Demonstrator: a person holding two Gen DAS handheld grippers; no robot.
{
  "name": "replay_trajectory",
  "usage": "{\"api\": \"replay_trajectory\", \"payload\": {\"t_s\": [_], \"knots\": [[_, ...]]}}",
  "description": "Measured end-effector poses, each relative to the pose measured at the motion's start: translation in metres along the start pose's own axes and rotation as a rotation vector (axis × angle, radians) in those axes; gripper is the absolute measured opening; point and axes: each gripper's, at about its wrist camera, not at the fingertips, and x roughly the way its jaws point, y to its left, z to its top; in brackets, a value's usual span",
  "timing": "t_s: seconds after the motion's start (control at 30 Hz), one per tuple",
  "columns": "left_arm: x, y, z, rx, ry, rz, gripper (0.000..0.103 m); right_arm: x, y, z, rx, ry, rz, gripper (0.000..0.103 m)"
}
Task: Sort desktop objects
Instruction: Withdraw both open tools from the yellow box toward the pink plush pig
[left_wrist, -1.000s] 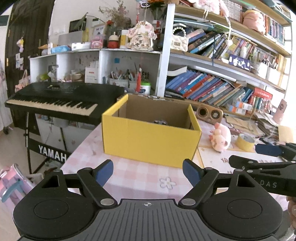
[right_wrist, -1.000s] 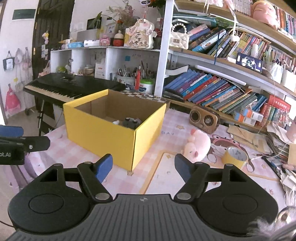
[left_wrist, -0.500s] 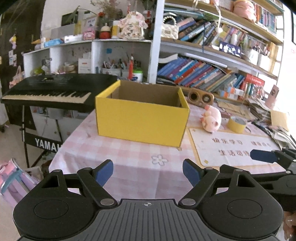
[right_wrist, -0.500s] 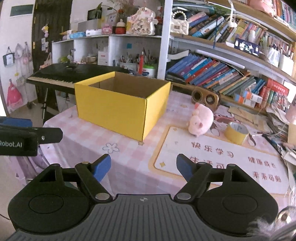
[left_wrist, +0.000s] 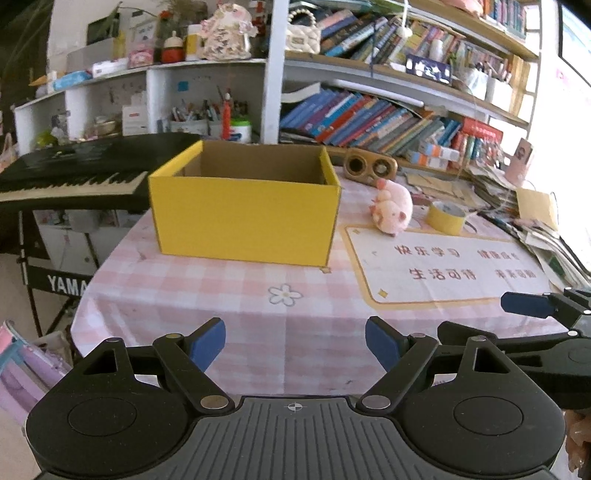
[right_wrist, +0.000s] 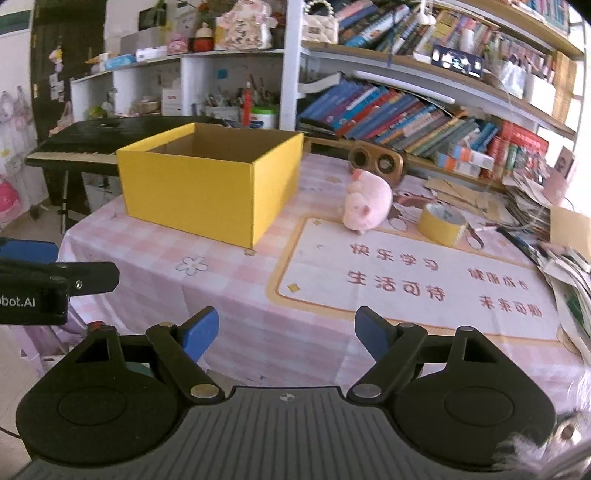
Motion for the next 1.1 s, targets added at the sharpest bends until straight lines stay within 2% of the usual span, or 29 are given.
{"api": "replay_trajectory", "payload": {"t_s": [0.47, 1.1], "knots": [[0.008, -0.021, -0.004, 0.037, 0.038, -0.048, 0.086, -0.004, -0.016, -0.015, 0.041, 0.044, -0.045, 0.081], [0.042, -0.079, 0.013, 0.127, 0.069, -0.163, 0.086, -0.006, -0.074, -0.021, 0.138, 0.058, -0.164, 0.082]]}}
